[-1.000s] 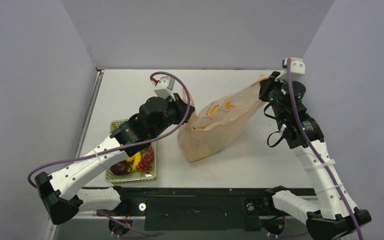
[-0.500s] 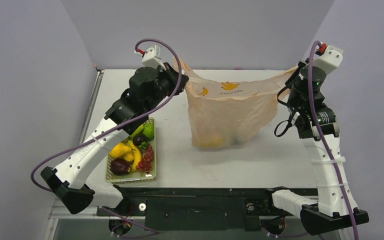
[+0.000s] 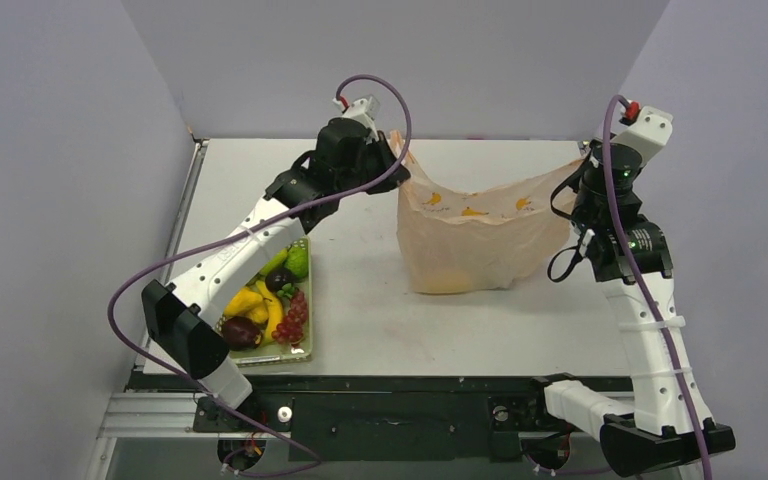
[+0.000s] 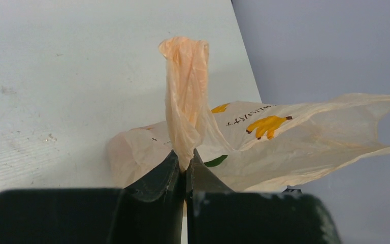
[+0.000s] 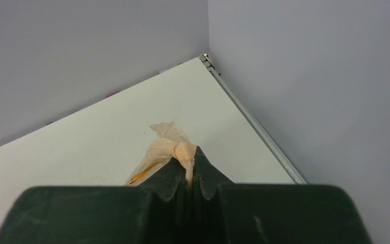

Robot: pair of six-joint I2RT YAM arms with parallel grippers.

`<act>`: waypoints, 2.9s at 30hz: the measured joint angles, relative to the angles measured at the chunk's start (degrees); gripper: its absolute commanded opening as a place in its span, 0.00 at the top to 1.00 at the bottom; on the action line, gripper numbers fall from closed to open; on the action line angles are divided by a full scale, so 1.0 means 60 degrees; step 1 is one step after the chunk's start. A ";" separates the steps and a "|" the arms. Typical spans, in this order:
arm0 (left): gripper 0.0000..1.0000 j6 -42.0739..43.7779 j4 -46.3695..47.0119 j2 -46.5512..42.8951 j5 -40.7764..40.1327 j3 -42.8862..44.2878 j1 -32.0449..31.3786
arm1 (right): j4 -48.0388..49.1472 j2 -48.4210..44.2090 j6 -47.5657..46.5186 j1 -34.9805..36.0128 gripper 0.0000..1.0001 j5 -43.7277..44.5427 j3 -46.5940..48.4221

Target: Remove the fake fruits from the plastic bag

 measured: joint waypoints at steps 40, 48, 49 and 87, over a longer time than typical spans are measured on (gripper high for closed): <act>0.42 -0.1832 -0.0707 -0.5016 -0.2091 -0.3872 -0.5085 | -0.4721 -0.4761 0.3279 0.0761 0.14 -0.2295 -0.1887; 0.42 -0.4590 -0.1188 -0.3810 -0.5665 -0.3974 -0.5311 | -0.4958 -0.4816 0.5238 0.0761 0.13 -0.2488 -0.3577; 0.42 -0.4794 -0.1304 -0.3559 -0.5676 -0.3847 -0.5115 | -0.4962 -0.4809 0.5370 0.0761 0.12 -0.2554 -0.3676; 1.00 -0.5563 0.6641 -0.0222 0.1126 -0.3923 0.0871 | 0.0288 -0.1570 0.5770 -0.0437 1.00 -0.4167 -0.2885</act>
